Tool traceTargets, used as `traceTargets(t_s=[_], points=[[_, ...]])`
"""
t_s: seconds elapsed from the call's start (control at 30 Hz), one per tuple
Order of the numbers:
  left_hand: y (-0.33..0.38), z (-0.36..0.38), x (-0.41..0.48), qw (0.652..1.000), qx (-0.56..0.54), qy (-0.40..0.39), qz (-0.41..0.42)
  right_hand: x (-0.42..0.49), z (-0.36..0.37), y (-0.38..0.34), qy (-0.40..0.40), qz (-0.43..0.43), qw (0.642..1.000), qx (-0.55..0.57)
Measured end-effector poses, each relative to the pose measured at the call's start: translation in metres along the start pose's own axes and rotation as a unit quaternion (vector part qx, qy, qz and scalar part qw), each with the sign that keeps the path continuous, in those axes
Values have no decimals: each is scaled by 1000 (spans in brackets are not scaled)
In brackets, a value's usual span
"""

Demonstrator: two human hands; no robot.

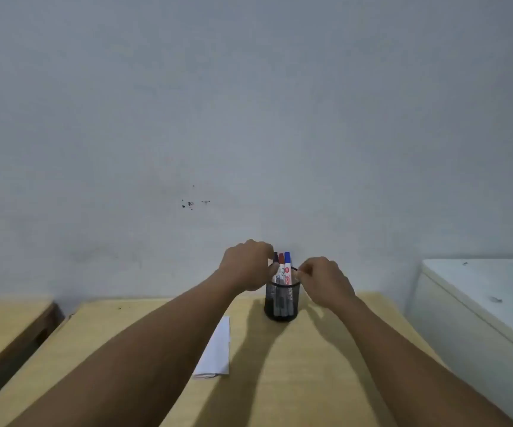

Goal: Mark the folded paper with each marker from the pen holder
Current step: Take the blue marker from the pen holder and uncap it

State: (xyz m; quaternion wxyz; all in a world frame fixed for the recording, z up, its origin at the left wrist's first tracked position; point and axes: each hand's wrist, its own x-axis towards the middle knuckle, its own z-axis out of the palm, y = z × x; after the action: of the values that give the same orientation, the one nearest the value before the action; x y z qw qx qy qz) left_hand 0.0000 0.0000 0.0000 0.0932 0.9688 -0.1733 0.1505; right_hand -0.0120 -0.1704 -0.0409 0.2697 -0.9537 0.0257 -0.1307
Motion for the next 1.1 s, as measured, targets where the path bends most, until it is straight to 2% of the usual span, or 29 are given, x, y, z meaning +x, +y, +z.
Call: traceTargets(t_s=[0.13, 0.4, 0.57, 0.7, 0.8, 0.97, 1.1], points=[[9, 29, 46, 1000, -11, -4, 5, 36, 20, 13, 2, 43, 999, 28], [14, 55, 87, 1000, -10, -10, -7, 55, 30, 16, 21, 36, 999, 20], [12, 50, 93, 990, -123, -34, -58, 56, 34, 12, 15, 51, 998, 38], [10, 42, 85, 976, -206, -43, -55, 48, 27, 4, 5, 59, 996, 63], [14, 21, 76, 967, -248, -16, -49, 40, 11, -9, 21, 51, 994, 94], [19, -44, 60, 955, -282, 88, -21, 25, -34, -49, 81, -2, 984, 161], [10, -90, 32, 939, -316, 138, -9, 5, -59, -85, 83, -45, 974, 208]])
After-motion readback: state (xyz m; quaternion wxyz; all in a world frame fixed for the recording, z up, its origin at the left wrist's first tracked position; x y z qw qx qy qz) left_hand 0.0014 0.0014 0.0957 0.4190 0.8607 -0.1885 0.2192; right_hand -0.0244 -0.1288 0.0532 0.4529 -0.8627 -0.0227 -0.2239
